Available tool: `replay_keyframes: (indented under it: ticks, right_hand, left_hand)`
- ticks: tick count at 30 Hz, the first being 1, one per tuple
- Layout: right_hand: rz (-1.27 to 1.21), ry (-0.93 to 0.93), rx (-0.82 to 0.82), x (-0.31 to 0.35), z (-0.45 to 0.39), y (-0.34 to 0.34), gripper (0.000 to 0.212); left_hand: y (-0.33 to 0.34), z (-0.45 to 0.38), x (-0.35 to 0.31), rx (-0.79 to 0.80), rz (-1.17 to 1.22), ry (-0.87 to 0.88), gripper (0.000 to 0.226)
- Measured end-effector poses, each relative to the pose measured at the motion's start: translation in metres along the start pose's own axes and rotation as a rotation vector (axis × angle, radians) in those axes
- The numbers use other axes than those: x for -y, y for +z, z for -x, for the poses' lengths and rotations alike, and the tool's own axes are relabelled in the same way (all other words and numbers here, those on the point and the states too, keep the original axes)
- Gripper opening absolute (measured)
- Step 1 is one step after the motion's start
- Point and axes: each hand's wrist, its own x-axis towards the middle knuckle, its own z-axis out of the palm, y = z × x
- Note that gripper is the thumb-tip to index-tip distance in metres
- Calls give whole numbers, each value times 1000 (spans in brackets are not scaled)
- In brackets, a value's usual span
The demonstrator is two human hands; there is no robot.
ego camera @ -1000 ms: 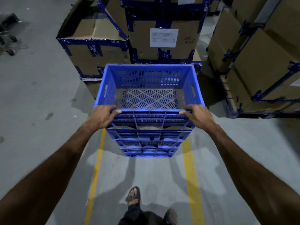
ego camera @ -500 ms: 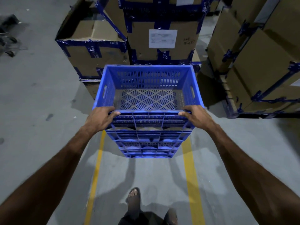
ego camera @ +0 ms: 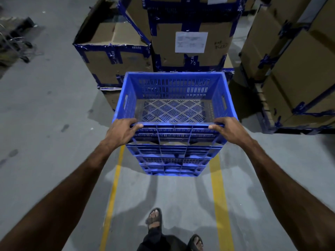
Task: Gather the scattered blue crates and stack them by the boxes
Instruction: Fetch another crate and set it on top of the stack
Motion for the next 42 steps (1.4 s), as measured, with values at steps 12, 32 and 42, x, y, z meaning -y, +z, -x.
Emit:
replay_keyframes:
  ticks: [12,32,42]
  right_hand:
    - [-25,8,2,4,3,-3,65]
    - [82,64,-92,0,-4,-3,55]
    - [418,137,-28,-26,-76,-23,105]
  left_hand:
    - [4,0,3,-49,-15,52,49]
    - [-5,-7,5,-21,64,-20,59]
    - [-27,-77,35,84,-250,-141,108]
